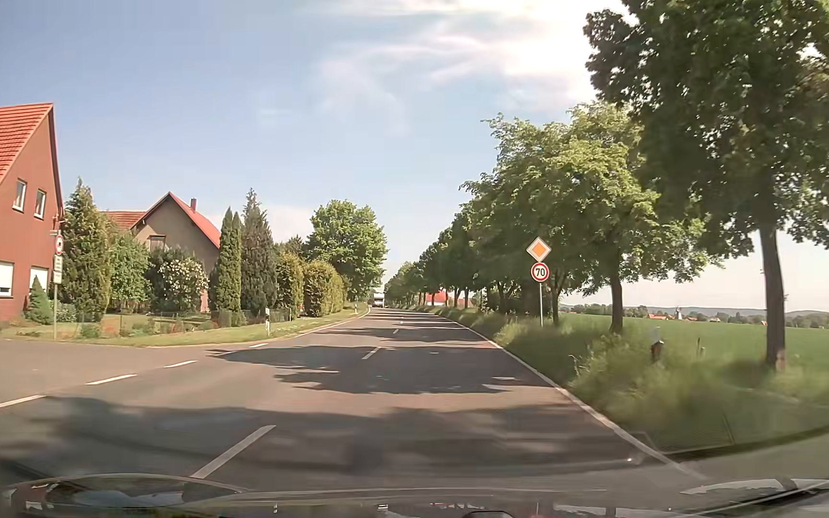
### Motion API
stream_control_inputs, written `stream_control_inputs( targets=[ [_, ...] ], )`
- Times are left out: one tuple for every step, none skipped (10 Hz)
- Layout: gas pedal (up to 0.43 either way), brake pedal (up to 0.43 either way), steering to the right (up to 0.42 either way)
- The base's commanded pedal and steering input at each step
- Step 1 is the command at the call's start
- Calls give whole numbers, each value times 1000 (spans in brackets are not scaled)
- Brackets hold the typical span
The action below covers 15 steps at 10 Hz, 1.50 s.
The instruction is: Follow the waypoints while adhering to traffic rules and regulations
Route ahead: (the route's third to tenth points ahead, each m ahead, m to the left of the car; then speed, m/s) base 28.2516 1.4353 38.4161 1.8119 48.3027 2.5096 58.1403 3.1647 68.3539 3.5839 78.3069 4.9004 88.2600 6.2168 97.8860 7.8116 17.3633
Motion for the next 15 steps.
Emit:
stream_control_inputs(
  targets=[
    [197, 0, -8],
    [197, 0, -8],
    [197, 0, -8],
    [197, 0, -8],
    [197, 0, -8],
    [197, 0, -7],
    [197, 0, -7],
    [197, 0, -7],
    [197, 0, -7],
    [197, 0, -7],
    [197, 0, -7],
    [209, 0, -6],
    [209, 0, -6],
    [209, 0, -7],
    [209, 0, -6]
  ],
)
